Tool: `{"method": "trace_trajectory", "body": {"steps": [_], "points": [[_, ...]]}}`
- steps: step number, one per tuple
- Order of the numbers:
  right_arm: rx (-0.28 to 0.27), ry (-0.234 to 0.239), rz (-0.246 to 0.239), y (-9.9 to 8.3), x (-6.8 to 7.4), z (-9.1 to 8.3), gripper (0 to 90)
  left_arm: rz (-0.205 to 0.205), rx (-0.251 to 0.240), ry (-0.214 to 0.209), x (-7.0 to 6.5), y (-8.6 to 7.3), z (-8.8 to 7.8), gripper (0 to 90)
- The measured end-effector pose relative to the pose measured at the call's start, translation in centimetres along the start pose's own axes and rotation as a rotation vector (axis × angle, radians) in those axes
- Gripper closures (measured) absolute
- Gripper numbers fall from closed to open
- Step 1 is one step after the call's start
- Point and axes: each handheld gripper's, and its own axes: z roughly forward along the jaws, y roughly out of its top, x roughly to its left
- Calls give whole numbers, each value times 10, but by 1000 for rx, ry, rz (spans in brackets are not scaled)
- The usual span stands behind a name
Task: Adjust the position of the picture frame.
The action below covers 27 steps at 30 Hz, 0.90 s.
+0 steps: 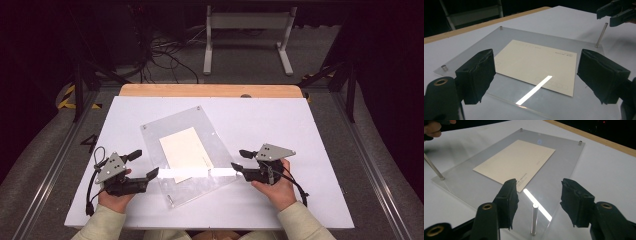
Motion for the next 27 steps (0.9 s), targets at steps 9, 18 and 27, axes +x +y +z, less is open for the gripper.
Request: {"method": "trace_trajectory", "body": {"steps": [9, 18, 27], "points": [[78, 23, 12, -12, 1, 10, 530, -3, 1, 0, 1, 0, 1, 148], [143, 59, 6, -17, 1, 16, 708, 3, 8, -2, 2, 0, 2, 148], [172, 42, -18, -19, 0, 18, 837, 0, 12, 0, 1, -1, 2, 149]]}}
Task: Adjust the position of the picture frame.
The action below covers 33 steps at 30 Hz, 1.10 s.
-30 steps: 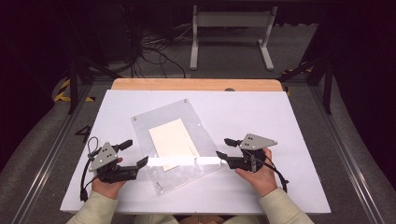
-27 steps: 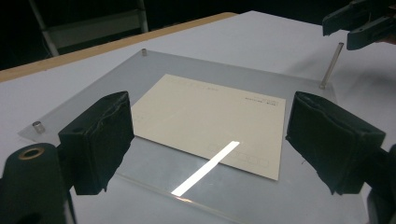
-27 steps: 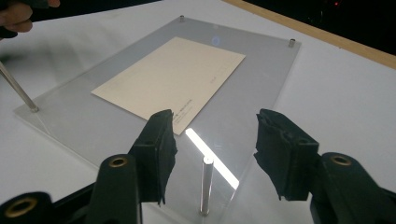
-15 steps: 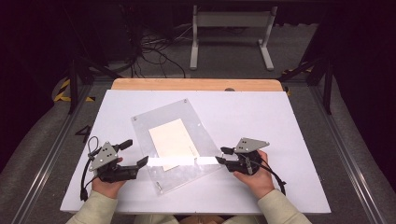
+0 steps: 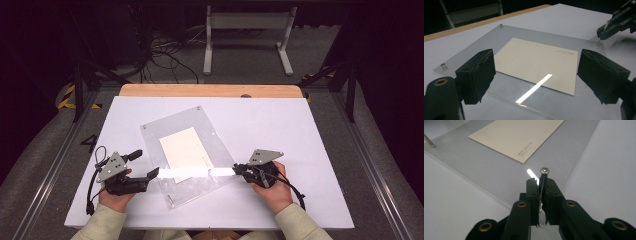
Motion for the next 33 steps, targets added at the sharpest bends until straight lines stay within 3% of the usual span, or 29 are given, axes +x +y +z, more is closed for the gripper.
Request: {"method": "trace_trajectory", "body": {"steps": [7, 13, 16, 20, 22, 30, 31, 33], "points": [[8, -2, -16, 5, 0, -3, 844, -1, 0, 2, 0, 0, 0, 149], [20, -50, -6, 14, -10, -7, 845, -3, 2, 7, 0, 0, -1, 149], [24, -89, 2, 21, -25, -12, 844, -7, 2, 10, 1, 0, -1, 149], [32, -102, 21, 25, -39, -12, 845, -5, 3, 11, 1, -1, -1, 151], [39, -114, 48, 28, -53, -10, 844, -4, 4, 12, 1, -1, -1, 151], [51, -187, 119, 34, -92, -1, 844, -9, 12, 15, 2, -2, 0, 151], [51, -187, 119, 34, -92, -1, 844, -9, 12, 15, 2, -2, 0, 151], [55, -208, 156, 35, -107, 4, 843, -9, 14, 16, 3, -2, 0, 151]]}}
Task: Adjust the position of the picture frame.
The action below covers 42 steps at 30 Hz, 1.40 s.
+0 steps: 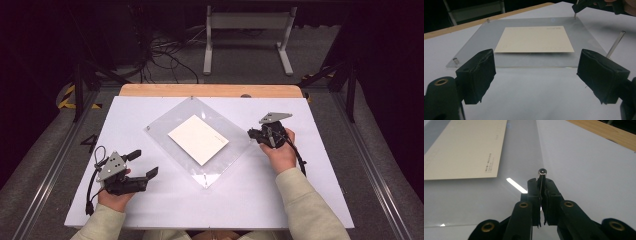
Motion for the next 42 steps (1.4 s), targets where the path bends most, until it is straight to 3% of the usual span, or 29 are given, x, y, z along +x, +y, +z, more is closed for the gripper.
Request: {"method": "trace_trajectory", "body": {"steps": [4, 8, 13, 17, 18, 22, 23, 33, 37, 42], "points": [[28, -25, 13, -4, -12, 13, 842, 2, 6, -4, 1, 0, 0, 151], [2, -13, 56, -8, -14, 13, 802, -5, 0, 0, 1, 0, 0, 151], [-94, -60, 80, -2, -8, -15, 696, -6, 1, -1, 1, 0, 0, 151], [-139, -74, 66, 0, 2, -33, 658, -2, 6, -1, 0, 0, 1, 151], [-167, -71, 47, 0, 11, -43, 637, -2, 8, 0, 0, 0, 2, 151], [-199, 14, 18, -2, 36, -53, 603, -1, 13, -2, -1, 0, 3, 151], [-199, 14, 18, -2, 36, -53, 603, -1, 13, -2, -1, 0, 3, 151], [-187, 265, -124, -6, 115, -41, 549, -2, 15, -2, 0, -1, 3, 151], [-160, 325, -163, -9, 136, -28, 542, -2, 16, -1, 0, -1, 3, 151], [-94, 348, -195, -16, 152, -7, 568, -5, 19, -6, 0, -1, 4, 151]]}}
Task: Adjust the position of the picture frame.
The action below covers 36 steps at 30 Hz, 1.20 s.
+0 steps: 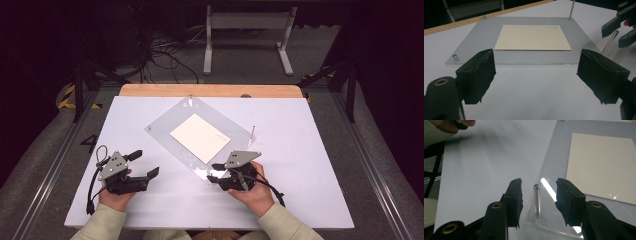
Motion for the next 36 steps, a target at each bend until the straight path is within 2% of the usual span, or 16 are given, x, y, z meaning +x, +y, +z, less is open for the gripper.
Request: {"method": "trace_trajectory", "body": {"steps": [4, 8, 10, 11, 15, 20, 22, 25, 26, 28, 29, 31, 32, 33, 34, 36], "points": [[42, 6, -18, -4, 3, 13, 662, -2, 8, -5, 0, 0, 1, 151], [61, -42, -61, -3, 6, 16, 839, -3, 6, -6, 0, -1, 1, 151], [64, -48, -61, -3, 5, 15, 843, -3, 6, -5, 1, -1, 1, 151], [67, -57, -77, -2, 7, 14, 843, -3, 6, -5, 1, -1, 1, 151], [72, -49, -74, 0, 7, 9, 843, -3, 7, -4, 1, -1, 1, 151], [73, -63, -65, -2, 5, -14, 841, -3, 7, -3, 2, 0, 0, 151], [84, -83, -56, -9, 3, -32, 841, -8, 9, -2, 2, 0, 0, 150], [88, -110, -37, -17, 0, -50, 841, -5, 10, 0, 2, 0, 1, 151], [88, -110, -37, -17, 0, -50, 841, -6, 12, -1, 1, 0, 1, 151], [92, -133, -21, -26, -2, -66, 841, -7, 22, 3, 0, 0, 4, 152], [92, -133, -21, -26, -2, -66, 841, -7, 22, 3, 0, 0, 4, 153], [95, -160, -4, -35, -5, -83, 841, -2, 33, 9, 0, 0, 5, 154], [95, -160, -4, -35, -5, -83, 841, -1, 38, 10, 0, 0, 6, 154], [95, -166, 0, -37, -5, -87, 842, -3, 46, 12, 0, 0, 7, 155], [96, -187, 10, -44, -6, -98, 842, -3, 56, 11, -1, 0, 9, 156], [95, -191, 16, -46, -7, -102, 842, -5, 65, 10, -1, 1, 11, 157]]}}
